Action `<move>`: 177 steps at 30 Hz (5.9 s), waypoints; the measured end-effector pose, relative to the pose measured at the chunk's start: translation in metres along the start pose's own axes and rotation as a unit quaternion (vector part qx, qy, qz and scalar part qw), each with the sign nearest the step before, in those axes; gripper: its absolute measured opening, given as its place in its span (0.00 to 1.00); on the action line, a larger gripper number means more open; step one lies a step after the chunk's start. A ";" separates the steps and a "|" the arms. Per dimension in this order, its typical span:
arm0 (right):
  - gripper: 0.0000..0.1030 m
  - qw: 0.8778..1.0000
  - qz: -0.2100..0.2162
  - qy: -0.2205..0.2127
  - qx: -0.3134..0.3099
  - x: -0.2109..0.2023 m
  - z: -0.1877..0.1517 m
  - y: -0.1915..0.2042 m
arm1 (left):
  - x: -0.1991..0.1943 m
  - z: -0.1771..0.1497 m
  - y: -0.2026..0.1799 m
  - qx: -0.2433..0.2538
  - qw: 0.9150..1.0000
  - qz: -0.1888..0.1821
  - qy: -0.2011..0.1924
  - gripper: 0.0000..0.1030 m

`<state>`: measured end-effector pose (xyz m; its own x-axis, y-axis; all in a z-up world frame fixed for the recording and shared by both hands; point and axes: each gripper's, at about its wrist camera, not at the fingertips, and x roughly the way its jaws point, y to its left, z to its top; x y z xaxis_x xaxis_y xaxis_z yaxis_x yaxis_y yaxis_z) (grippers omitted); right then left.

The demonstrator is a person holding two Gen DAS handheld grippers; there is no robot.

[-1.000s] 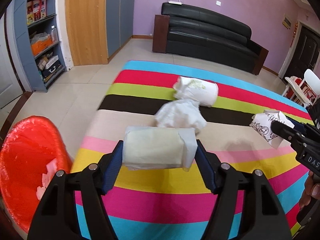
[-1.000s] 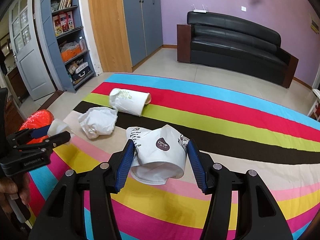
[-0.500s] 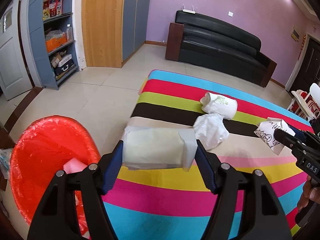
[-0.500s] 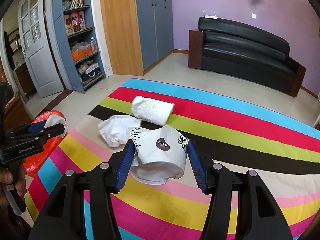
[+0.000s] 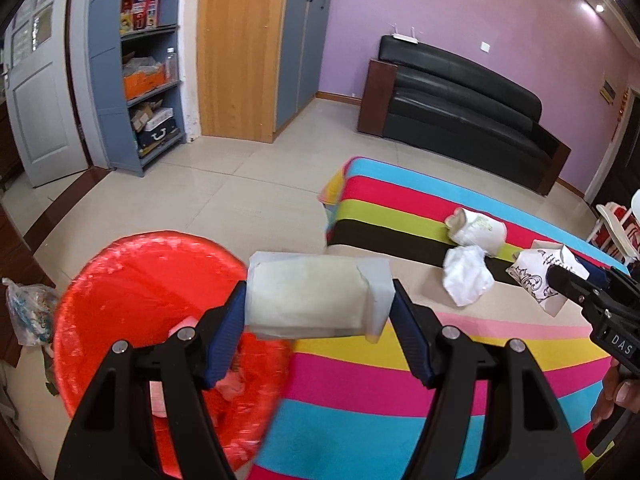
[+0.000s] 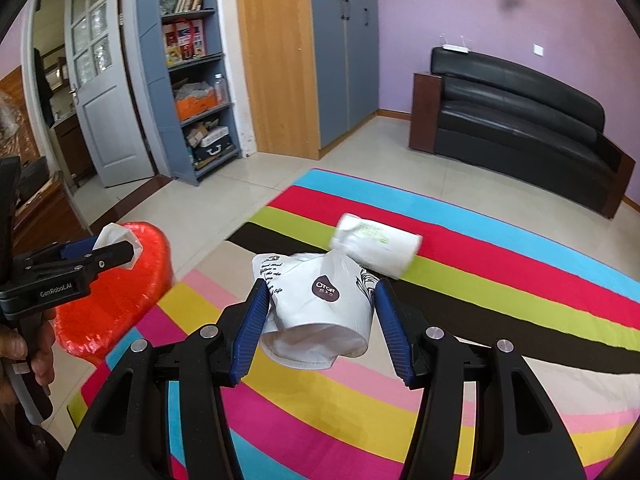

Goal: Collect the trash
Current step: 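Grasp the white tissue pack with the left gripper while the right carries the cup toward the red bin, then open both grippers over the red bin to drop the tissue pack and cup, then move both tools back over the bed toward the plastic bag and cup, then grasp the crumpled white plastic bag with the left gripper, then grasp the green-printed white paper cup with the right gripper while the left holds the bag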

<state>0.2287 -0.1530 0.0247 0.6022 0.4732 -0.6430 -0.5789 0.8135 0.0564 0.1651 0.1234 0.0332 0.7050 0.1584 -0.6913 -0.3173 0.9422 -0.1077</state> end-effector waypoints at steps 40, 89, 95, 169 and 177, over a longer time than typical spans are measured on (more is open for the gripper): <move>0.51 0.982 0.130 0.038 -0.134 0.073 0.001 0.214 | -0.067 -0.003 0.163 -0.106 0.989 0.101 -0.026 0.65; 0.62 0.994 0.083 -0.008 -0.066 0.045 0.031 0.115 | -0.036 0.022 0.083 -0.088 0.994 0.061 -0.031 0.74; 0.63 0.998 0.054 -0.021 -0.038 0.036 0.039 0.074 | -0.024 0.031 0.046 -0.069 0.996 0.040 -0.027 0.74; 0.82 0.994 -0.045 0.009 0.097 0.105 0.044 -0.078 | 0.151 0.008 -0.111 0.051 0.989 -0.072 0.117 0.23; 0.82 0.994 -0.055 0.020 0.095 0.124 0.040 -0.062 | 0.136 0.015 -0.090 0.044 0.992 -0.059 0.102 0.23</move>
<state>0.3609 -0.1312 -0.0275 0.6316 0.3680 -0.6824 -0.3946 0.9102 0.1256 0.2989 0.0641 -0.0402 0.5876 -0.0093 -0.8091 -0.1773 0.9742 -0.1399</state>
